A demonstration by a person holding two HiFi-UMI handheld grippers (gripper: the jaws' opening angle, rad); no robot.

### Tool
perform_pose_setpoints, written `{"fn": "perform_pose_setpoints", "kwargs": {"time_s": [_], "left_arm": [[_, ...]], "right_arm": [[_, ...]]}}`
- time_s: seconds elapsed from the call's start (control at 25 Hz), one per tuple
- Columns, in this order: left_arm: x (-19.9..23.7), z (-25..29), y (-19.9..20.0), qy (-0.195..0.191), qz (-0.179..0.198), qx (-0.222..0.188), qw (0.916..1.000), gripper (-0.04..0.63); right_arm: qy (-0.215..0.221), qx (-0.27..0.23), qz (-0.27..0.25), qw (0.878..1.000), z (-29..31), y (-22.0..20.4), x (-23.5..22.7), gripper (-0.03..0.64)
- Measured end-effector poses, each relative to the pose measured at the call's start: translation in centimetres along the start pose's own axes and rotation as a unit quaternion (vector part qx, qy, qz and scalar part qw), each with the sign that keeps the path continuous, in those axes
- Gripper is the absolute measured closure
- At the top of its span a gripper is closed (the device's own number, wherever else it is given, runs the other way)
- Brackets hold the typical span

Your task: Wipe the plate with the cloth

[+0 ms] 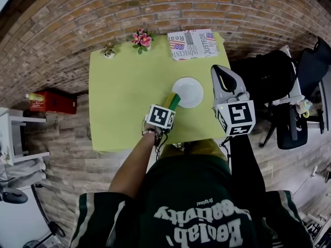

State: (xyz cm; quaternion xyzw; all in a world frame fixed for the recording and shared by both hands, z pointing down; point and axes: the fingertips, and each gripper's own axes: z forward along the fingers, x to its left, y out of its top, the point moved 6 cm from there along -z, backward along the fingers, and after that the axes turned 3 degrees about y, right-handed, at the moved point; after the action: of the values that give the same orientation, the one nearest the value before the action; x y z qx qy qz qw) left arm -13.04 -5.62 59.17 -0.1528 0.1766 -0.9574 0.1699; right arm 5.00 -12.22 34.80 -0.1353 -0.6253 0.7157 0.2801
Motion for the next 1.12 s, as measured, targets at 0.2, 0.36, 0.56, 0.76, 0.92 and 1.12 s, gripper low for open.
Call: {"fn": "perform_pose_setpoints", "kwargs": {"time_s": [0.2, 0.36, 0.56, 0.76, 0.92, 1.12], "left_arm": [[0.9, -0.5, -0.6, 0.008, -0.01, 0.0, 0.9999, 0.456], [0.7, -0.8, -0.5, 0.006, -0.009, -0.007, 0.9999, 0.456], [-0.5, -0.9, 0.1, -0.002, 0.008, -0.015, 0.9999, 0.456], [-3.1, -0.1, 0.6, -0.023, 0.034, -0.008, 0.9991, 0.456], [-5.5, 1.1, 1.3, -0.043, 0.055, -0.002, 0.9976, 0.456], [-7.8, 2.0, 2.0, -0.059, 0.086, 0.006, 0.9945, 0.456]], "right_arm": [[0.008, -0.003, -0.002, 1.0, 0.5, 0.4, 0.8, 0.603], [0.011, -0.004, -0.003, 1.0, 0.6, 0.4, 1.1, 0.603], [0.006, -0.003, -0.002, 1.0, 0.1, 0.2, 1.1, 0.603], [-0.006, 0.003, 0.001, 1.0, -0.7, -0.2, 0.4, 0.603], [-0.017, 0.01, 0.002, 1.0, -1.5, -0.8, -0.2, 0.603], [-0.023, 0.023, 0.005, 0.999, -2.4, -1.5, -0.5, 0.603]]}}
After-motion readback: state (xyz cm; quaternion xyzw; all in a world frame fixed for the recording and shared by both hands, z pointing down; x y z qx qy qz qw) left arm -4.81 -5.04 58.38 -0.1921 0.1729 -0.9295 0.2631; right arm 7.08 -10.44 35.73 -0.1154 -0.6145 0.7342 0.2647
